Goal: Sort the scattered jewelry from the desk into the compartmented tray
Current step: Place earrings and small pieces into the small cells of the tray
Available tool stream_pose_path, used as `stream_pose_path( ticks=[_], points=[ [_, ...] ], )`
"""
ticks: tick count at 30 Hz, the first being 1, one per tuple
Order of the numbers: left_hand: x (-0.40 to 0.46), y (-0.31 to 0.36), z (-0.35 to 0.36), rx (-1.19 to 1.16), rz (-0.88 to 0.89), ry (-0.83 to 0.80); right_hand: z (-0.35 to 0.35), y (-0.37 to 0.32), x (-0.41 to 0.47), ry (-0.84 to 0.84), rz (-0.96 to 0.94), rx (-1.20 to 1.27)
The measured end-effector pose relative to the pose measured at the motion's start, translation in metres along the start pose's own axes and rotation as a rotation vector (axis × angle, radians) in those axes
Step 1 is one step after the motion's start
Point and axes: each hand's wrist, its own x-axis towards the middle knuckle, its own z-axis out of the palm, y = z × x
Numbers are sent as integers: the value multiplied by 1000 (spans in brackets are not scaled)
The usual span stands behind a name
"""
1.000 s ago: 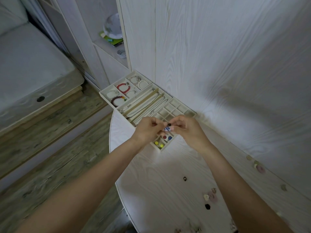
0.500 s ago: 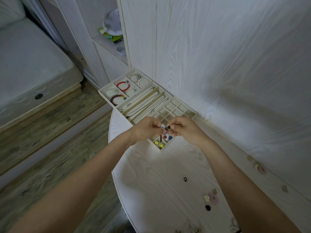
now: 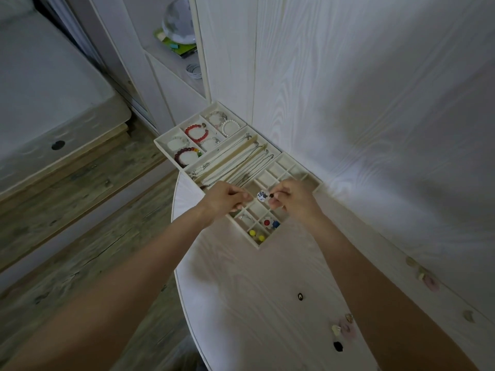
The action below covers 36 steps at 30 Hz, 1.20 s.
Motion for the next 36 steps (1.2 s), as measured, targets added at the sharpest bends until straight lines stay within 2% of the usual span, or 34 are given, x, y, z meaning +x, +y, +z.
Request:
stream_pose_path(
  ticks=[4,9,17,24,36],
  points=[
    [9,-8,3,107,17,77,10,9,4,-1,-21,-118],
    [18,-17,10,247,24,117,16,19,5,7,-76,-143],
    [28,-22,21,421,72,115,26,20,14,-2,-121,-340],
    [40,-23,33,703,129,42,33,25,18,-4,-146,-429],
    [38,-28,35,769,210,27,34,22,16,12,-156,-516]
  ],
)
